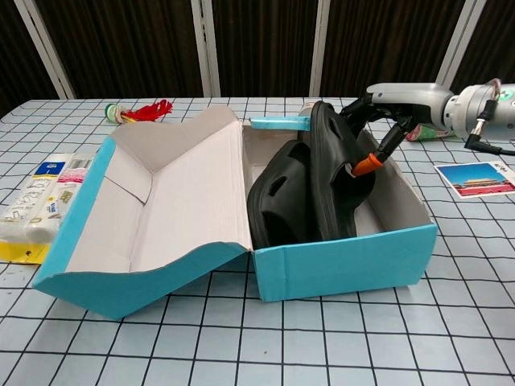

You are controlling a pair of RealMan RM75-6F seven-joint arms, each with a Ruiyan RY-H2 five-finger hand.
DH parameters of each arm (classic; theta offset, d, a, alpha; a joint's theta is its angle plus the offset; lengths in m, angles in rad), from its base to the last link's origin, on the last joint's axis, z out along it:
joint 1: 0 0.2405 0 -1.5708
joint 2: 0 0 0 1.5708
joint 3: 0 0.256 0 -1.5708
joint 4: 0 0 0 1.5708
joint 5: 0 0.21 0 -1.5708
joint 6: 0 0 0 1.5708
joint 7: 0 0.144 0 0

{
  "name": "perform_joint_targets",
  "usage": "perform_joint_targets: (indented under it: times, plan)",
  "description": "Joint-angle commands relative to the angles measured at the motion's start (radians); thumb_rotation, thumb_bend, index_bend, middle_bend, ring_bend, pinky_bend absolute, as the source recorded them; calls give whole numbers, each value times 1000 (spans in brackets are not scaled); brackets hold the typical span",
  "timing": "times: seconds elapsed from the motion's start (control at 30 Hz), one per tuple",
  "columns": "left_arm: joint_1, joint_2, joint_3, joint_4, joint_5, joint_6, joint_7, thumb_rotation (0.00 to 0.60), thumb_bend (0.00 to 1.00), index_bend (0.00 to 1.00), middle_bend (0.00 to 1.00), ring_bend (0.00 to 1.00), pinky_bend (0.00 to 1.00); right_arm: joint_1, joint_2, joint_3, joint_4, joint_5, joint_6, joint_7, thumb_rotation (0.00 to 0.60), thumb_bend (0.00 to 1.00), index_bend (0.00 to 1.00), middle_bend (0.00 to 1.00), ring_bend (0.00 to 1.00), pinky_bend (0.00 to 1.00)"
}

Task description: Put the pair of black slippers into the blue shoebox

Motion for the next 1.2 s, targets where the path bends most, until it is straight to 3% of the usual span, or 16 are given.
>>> perform_joint_targets:
  times: [0.03,0.2,0.6,1.2]
  plan:
    - [0,0,0,0,0,-1,0,600,245,98,0,23,102,-2,4,4,-7,5,6,-8,600,599,650,508,345,0]
    - [0,0,0,-1,-2,-1,0,600,246,98,0,23,102,-4,15,13,-25,14,15,-31,600,599,650,508,345,11]
    - [-1,1,0,-3,-4,-4,0,600,245,98,0,23,102,-6,35,32,-60,41,16,-79,600,600,655,508,364,232]
    - [-3,1,1,-4,-6,-10,0,600,246,98,0,23,102,-20,53,57,-97,62,39,-111,600,601,670,508,371,238]
